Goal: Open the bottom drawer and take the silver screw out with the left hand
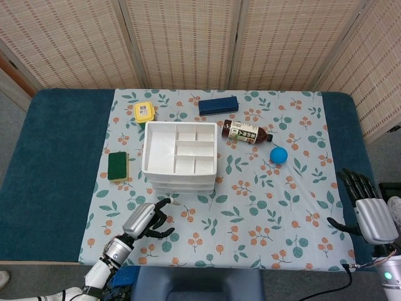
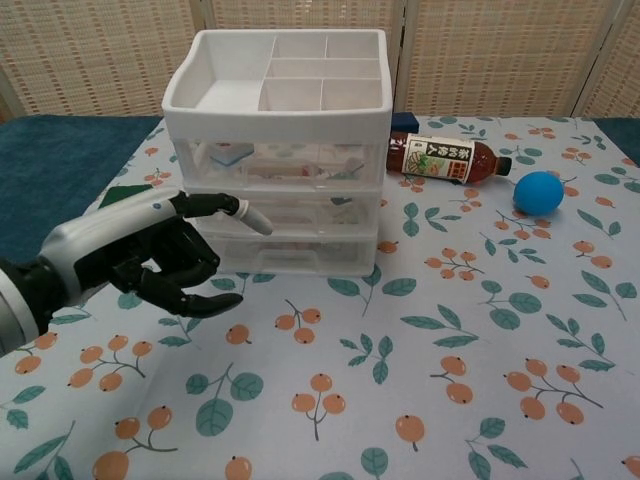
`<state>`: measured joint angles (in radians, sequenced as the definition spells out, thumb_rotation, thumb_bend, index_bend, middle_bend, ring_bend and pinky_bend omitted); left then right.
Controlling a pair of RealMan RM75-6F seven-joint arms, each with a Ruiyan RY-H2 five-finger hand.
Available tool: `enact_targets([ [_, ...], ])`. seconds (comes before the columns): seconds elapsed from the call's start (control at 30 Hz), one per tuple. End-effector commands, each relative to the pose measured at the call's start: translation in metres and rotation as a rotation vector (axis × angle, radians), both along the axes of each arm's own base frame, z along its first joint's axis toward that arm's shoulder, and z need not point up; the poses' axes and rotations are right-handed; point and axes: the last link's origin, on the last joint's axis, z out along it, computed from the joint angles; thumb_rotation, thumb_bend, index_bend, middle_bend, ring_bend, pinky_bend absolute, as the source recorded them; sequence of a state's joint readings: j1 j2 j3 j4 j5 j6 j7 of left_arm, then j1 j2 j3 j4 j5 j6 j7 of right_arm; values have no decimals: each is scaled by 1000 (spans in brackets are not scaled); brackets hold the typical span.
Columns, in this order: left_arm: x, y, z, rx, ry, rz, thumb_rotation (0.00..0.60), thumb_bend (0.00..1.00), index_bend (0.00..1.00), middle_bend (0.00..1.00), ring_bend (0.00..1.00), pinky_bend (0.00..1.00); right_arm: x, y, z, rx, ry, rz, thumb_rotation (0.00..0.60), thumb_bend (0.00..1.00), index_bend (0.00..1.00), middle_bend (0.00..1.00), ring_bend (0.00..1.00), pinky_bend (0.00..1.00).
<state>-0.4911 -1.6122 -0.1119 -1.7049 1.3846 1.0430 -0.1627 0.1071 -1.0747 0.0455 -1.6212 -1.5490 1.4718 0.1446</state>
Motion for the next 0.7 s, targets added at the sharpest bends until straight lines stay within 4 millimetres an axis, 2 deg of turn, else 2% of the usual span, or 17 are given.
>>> enact_targets([
  [0.03,8,2,-11,-29,-33,25,600,265,211,947,947,1000,0,0,0,1,0,0,600,130,0,0,0,0],
  [0.37,34,-4,-39,-129,-238,198,600,265,138,957,958,1000,-1,0,-2,2,-2,-3,600,130,0,0,0,0],
  [0.7,43,-7,-64,-189,-381,345,600,265,131,957,958,1000,-2,1,0,-3,-1,-6,600,131,0,0,0,0],
])
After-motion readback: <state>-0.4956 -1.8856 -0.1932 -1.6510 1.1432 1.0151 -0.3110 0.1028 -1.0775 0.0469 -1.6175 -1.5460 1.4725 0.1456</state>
